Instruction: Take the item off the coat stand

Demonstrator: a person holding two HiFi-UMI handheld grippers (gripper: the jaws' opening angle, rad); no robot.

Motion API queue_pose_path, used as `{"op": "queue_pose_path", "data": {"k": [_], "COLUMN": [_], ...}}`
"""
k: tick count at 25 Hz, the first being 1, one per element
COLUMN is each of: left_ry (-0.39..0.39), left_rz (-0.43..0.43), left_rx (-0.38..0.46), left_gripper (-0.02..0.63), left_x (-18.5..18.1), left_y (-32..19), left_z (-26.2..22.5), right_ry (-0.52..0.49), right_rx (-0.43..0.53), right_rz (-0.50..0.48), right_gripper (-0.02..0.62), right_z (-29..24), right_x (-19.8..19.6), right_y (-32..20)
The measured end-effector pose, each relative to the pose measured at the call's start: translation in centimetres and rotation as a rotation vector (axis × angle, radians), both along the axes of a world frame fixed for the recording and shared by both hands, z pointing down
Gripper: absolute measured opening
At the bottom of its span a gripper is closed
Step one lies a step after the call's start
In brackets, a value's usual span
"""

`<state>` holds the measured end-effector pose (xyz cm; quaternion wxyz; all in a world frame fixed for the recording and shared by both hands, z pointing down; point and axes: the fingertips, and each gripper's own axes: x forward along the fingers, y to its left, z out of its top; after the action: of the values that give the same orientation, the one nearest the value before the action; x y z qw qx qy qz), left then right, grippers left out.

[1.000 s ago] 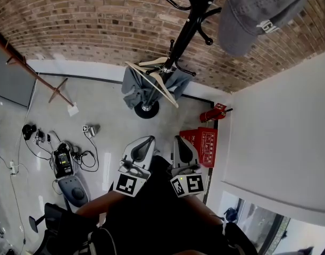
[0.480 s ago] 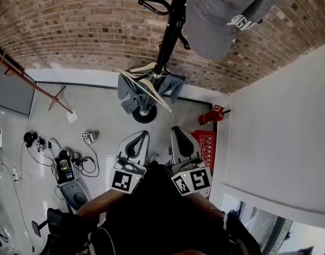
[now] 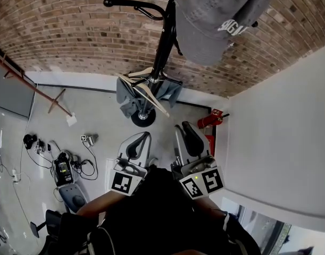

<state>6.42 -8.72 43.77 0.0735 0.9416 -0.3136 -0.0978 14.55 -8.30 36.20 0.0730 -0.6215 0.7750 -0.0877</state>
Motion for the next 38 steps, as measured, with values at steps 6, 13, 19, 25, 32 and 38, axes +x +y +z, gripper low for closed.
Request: {"op": "queue_pose_path", "data": {"k": [6,13,19,25,32,38], "left_ry": [-0.032,-0.025,0.001,-0.002,0.012,0.012], "left_rz": [0.027,0.036,0.016,0.021,0.019,0.02], "left_rx": [-0.015,-0.012,-0.041,-0.041,-0.046,-0.026], "left_gripper": [0.018,0.018,0.018,0.018,0.018,0.018], "left_x": [0.8,0.7,0.3,-0.1,-0.4,-0.7], "left_y": [0.6,1.3,1.6,2.2,2.7,2.9], "left_z": [1.2,0.9,1.1,1.2,1.1,0.6], "right_ry": [0.064,0.078,0.116,0.153,0.176,0.197], "right_rx": [-0.015,0.06,0.079,0.099,0.15,0.17], "right_rz": [-0.003,0.049,0.089,0.081,0.069,0.082], "right_gripper": [0.111,0.114,0.114,0.114,0.118,0.119], "right_z": [-0.8,-4.3,-6.5,-8.8,-11.5,-12.9], "right_x": [0.8,1.9,2.8,2.6,2.7,4.0], "right_y": [-1.8,-2.3,-2.2,-2.4,-2.6,-2.8]}}
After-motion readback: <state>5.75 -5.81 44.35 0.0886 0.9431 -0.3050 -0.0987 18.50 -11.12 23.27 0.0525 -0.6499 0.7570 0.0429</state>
